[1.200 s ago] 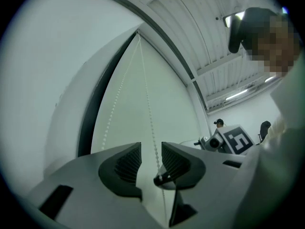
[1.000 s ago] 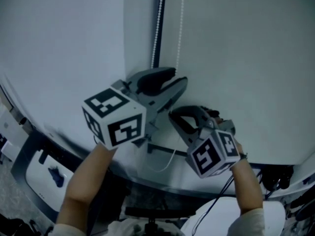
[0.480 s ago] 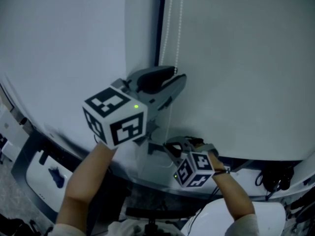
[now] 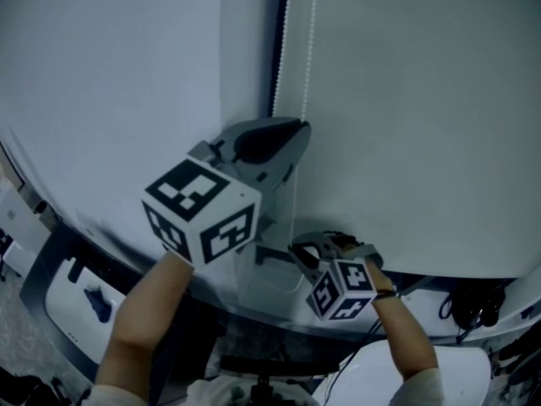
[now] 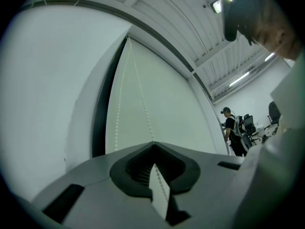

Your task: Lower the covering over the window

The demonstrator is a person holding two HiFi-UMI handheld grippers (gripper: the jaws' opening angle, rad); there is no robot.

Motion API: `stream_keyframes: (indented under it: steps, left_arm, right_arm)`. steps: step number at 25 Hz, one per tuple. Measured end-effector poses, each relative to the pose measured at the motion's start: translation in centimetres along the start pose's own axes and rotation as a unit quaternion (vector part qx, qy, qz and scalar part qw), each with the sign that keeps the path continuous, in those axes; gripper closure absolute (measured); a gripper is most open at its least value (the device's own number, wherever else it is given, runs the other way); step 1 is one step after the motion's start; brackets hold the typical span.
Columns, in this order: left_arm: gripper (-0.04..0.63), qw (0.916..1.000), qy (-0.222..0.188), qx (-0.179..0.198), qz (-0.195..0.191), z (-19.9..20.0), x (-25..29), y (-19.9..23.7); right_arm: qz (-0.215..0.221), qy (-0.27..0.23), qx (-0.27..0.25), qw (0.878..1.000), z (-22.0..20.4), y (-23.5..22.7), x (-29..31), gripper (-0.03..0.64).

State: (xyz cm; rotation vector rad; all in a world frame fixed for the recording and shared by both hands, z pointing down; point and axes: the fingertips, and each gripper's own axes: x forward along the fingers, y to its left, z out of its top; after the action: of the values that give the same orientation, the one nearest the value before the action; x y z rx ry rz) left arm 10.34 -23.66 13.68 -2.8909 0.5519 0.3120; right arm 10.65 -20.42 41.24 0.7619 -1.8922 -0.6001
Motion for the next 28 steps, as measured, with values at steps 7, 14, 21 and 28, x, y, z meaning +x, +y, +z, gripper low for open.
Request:
stream_keyframes:
  steps: [7, 14, 21, 28]
  left_arm:
    - [0.571, 0.9998, 0.007, 0.014, 0.011, -0.5, -0.9, 0.0]
    - [0.571, 0.9995, 0.026, -0.016, 0.003, -4.6, -1.8, -0.8]
    - [0.571, 0.998, 0.047, -0.043, -0.004, -8.9, -2.2, -1.7]
    - [0.571, 0.9939, 0.105, -0.033, -0.007, -14.6, -3.1, -3.8]
  right_arm:
    - [-0.008, -0.144, 0.151, 0.978, 2.6, -3.5, -3.4, 0.568]
    - [0.015, -0.36, 0.351, 0.864, 5.4, -11.5, -11.8, 0.495]
    - [-0.036, -0.464, 0.398, 0.791, 7.4, -16.8, -15.6, 0.514]
    - [-0.019, -0.45, 0.367, 0.814, 10.8, -18.2, -15.8, 0.518]
